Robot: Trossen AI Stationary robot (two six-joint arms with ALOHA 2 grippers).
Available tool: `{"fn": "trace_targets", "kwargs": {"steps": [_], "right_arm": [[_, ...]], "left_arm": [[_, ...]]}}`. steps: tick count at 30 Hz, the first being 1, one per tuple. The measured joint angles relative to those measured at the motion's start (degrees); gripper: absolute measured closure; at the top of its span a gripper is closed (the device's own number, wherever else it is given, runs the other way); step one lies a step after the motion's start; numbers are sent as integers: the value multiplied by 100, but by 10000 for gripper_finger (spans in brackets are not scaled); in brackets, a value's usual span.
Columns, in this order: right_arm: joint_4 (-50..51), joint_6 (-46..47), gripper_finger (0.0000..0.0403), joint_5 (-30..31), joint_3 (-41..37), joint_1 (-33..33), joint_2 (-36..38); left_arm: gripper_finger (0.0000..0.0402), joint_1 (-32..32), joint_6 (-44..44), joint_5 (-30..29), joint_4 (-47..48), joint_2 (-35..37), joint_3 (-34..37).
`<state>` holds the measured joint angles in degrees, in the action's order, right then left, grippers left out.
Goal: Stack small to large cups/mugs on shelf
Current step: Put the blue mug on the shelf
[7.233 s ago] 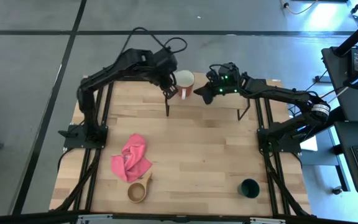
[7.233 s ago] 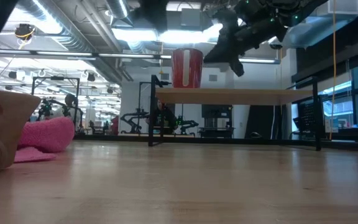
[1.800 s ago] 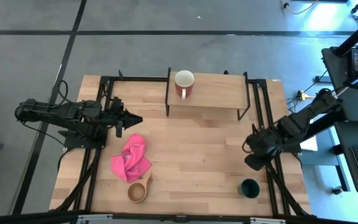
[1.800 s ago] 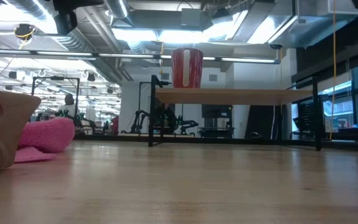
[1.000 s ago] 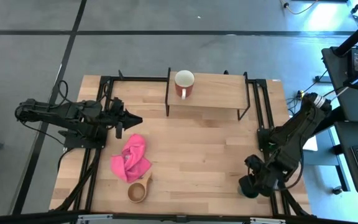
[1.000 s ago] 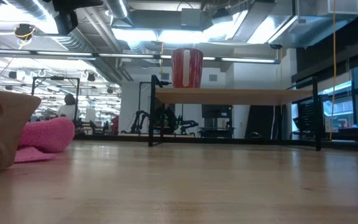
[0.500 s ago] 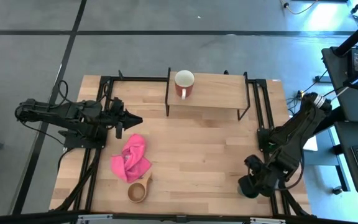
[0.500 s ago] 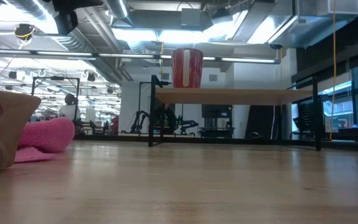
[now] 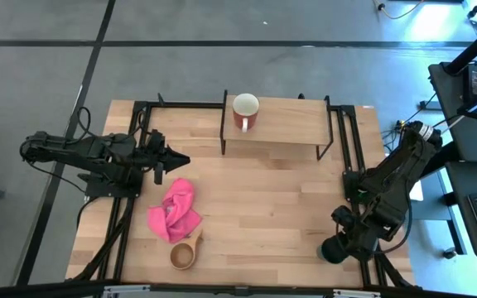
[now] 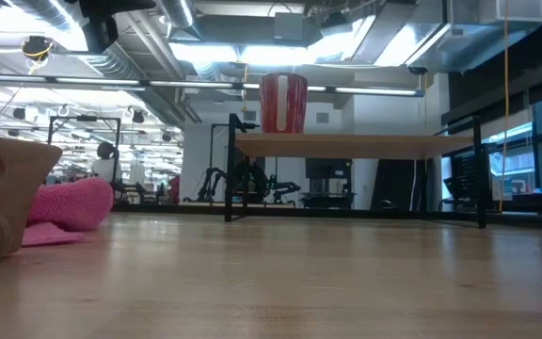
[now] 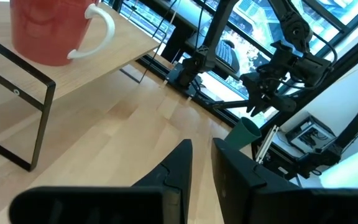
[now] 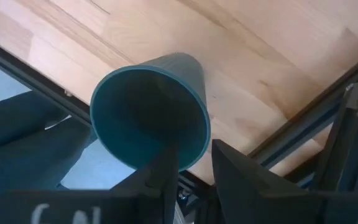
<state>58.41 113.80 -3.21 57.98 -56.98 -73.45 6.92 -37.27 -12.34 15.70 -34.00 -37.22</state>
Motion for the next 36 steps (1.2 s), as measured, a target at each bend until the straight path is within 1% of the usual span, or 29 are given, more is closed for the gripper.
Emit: {"fn": "trace_targets", "kwargs": {"steps": [16,20,26,36], "right_arm": [[-61,-9,305,93,0,-34,-2],[64,-8,305,134,-52,-34,-103],[-172,-5,305,128,-120,-34,-270],[-76,-4,305,112,-118,-34,-339]], "left_arm": [[347,0,-12,0,16,0,-1],[347,0,-12,0,18,0,-1],[347,0,-10,-1,24,0,-1],[347,-4,36,-19,30,0,-1]]}}
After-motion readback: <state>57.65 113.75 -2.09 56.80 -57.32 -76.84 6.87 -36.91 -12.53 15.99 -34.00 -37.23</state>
